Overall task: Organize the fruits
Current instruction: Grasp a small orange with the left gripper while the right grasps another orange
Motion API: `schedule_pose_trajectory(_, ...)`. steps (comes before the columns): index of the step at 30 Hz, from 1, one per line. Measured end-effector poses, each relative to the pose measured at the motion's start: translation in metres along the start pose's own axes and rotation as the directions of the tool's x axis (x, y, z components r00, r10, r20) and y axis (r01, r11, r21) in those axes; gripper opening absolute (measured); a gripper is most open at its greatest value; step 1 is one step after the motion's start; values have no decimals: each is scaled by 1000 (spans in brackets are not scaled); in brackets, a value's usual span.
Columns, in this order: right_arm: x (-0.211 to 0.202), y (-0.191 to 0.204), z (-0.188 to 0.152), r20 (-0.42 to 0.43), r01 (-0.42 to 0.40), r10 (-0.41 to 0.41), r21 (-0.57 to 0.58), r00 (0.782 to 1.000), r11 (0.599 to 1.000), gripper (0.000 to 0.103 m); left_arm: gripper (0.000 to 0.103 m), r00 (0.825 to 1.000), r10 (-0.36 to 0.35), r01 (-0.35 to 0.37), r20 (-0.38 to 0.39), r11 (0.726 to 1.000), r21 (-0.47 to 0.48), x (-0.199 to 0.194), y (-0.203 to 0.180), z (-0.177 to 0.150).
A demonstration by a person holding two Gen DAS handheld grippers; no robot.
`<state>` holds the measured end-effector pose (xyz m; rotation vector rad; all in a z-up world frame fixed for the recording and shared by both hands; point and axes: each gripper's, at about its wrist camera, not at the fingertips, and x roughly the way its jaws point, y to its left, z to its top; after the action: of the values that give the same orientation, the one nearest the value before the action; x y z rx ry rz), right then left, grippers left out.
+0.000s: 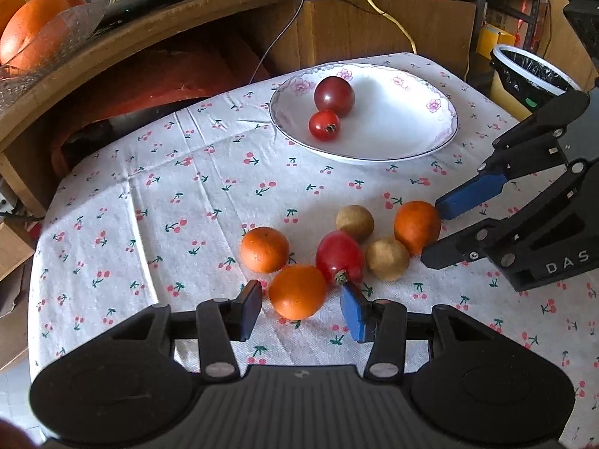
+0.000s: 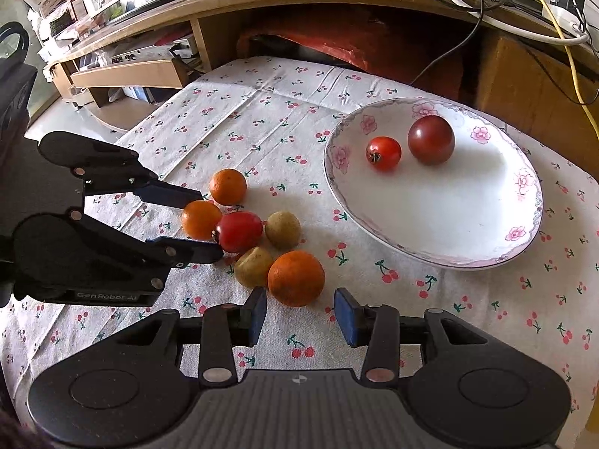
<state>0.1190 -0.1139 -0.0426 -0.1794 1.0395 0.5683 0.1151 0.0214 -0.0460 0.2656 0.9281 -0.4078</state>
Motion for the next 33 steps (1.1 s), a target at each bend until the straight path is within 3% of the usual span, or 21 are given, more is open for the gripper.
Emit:
schedule_pose_trajectory(9, 5, 1, 3, 11, -9, 9, -9, 1000, 1000, 36, 40, 1000, 0, 0, 10, 1000, 5, -5, 0, -1)
schedule_pose_trajectory(33, 7, -13, 12, 42, -8, 6, 55, 999, 998, 35, 40, 1000, -11, 11, -2, 1000, -14, -2, 4, -3)
